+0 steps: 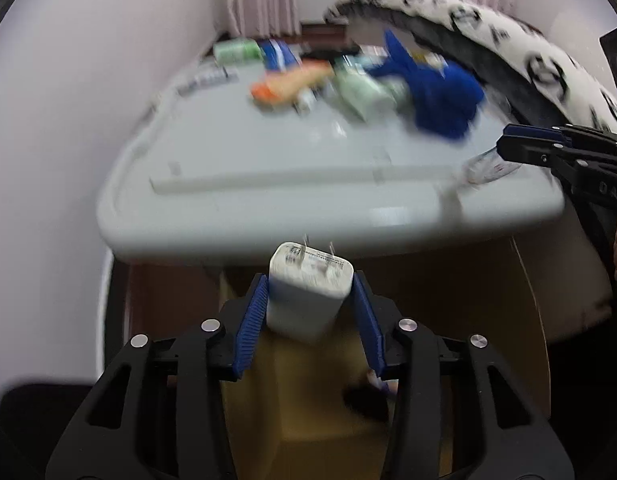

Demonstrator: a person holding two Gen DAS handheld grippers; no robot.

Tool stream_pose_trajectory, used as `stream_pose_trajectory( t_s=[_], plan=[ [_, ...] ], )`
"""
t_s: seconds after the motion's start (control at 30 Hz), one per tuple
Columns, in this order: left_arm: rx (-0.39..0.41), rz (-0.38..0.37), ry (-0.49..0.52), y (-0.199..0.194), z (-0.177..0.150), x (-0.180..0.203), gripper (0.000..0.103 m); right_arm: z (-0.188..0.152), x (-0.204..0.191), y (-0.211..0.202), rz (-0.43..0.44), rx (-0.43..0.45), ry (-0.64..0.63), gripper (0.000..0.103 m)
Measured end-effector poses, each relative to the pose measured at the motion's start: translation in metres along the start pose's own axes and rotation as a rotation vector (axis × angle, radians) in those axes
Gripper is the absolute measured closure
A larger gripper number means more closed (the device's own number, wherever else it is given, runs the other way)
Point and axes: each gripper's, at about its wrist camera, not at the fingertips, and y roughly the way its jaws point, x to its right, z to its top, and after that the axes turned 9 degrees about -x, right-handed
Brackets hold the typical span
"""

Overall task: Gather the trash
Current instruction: 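Move both tools over the cardboard box and release the jar and charger, then grasp the blue cloth with the right tool while the left tool grasps the green-white jar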

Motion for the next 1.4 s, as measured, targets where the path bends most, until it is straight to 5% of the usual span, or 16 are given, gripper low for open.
stream_pose_trajectory(
  t_s=[0.13,0.2,0.27,0.37,0.5,0.73,0.93,1.3,1.33,1.37,1.4],
  plan=[
    [-0.076,-0.024,0.021,0.017,-0.031,0.012,0.062,-0.042,-0.03,0.016,0.023,-0.115,-0.022,0.079],
    [-0.097,-0.027,0.039,0.02,-0.036,0.02,0.046,-0.054,-0.04,0.026,0.031,-0.173,-0.039,0.075],
    [-0.06,0.005,0.048,0.015,-0.035,0.025,0.027,-0.06,-0.046,0.032,0.025,-0.203,-0.053,0.041],
    [-0.008,0.063,0.068,0.008,-0.033,0.028,0.018,-0.059,-0.043,0.025,0.005,-0.158,-0.042,0.034],
    [-0.002,0.044,0.057,0.003,-0.025,0.026,0.017,-0.047,-0.018,0.009,0.035,-0.065,0.091,0.022],
    [0.158,-0.001,0.004,-0.025,0.032,0.019,0.017,-0.004,0.023,-0.014,-0.136,0.035,0.156,0.005],
    [0.249,0.056,0.022,-0.017,0.094,0.037,0.017,0.055,0.081,0.014,-0.158,0.021,0.229,0.005],
    [0.187,0.067,0.039,0.023,0.093,0.031,0.017,0.102,0.128,0.111,-0.309,-0.082,0.185,0.005],
    [0.181,0.061,0.034,0.025,0.093,0.029,0.017,0.102,0.13,0.114,-0.311,-0.065,0.167,0.013],
    [0.174,0.053,0.027,0.026,0.094,0.028,0.017,0.102,0.13,0.117,-0.303,-0.061,0.151,0.04],
    [0.17,0.047,0.022,0.027,0.094,0.027,0.017,0.102,0.13,0.12,-0.289,-0.077,0.148,0.054]
  ],
)
